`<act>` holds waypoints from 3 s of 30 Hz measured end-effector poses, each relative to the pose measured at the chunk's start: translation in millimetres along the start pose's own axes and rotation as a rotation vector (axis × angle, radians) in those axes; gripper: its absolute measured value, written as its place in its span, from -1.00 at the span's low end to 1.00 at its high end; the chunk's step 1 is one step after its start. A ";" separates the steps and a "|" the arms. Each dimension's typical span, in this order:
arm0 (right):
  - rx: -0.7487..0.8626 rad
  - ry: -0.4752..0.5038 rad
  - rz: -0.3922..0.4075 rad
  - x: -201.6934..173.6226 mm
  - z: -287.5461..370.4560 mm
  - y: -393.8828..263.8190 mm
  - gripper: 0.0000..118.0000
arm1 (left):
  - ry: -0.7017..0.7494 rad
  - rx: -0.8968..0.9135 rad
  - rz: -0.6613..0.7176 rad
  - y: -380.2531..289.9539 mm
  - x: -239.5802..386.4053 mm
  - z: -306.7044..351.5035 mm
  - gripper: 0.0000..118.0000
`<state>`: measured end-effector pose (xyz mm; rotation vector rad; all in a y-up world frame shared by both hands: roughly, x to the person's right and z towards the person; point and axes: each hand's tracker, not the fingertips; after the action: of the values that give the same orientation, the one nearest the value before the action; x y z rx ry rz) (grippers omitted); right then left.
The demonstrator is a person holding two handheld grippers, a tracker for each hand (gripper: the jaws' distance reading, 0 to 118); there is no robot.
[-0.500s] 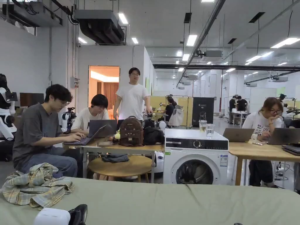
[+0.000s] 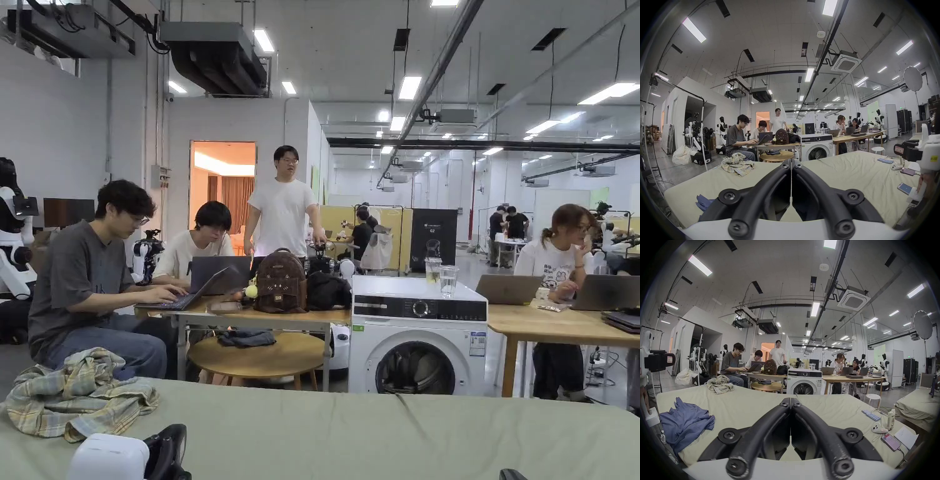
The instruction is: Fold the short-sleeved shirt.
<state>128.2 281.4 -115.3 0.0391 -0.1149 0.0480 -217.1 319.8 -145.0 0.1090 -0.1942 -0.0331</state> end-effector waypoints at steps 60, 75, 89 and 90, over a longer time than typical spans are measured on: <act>-0.202 0.386 -0.074 -170.3 -84.9 -64.1 -1.00 | 0.112 -0.719 0.204 -159.6 -196.9 -67.6 0.16; -0.356 0.283 -0.090 -106.9 -101.9 -117.5 -1.00 | 0.139 -1.059 0.191 -254.8 -190.1 -133.7 -0.98; -0.287 0.219 -0.126 -33.7 -55.4 -86.0 -1.00 | 0.229 -0.459 0.192 60.0 -201.5 -165.4 -0.99; -0.276 0.203 -0.125 -27.2 -52.1 -83.7 -1.00 | 0.207 -0.438 0.168 73.5 -189.1 -172.4 -0.99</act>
<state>111.3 198.8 -173.2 -0.2340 0.0845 -0.0887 -367.4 419.1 -341.0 -0.3397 0.0142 0.1032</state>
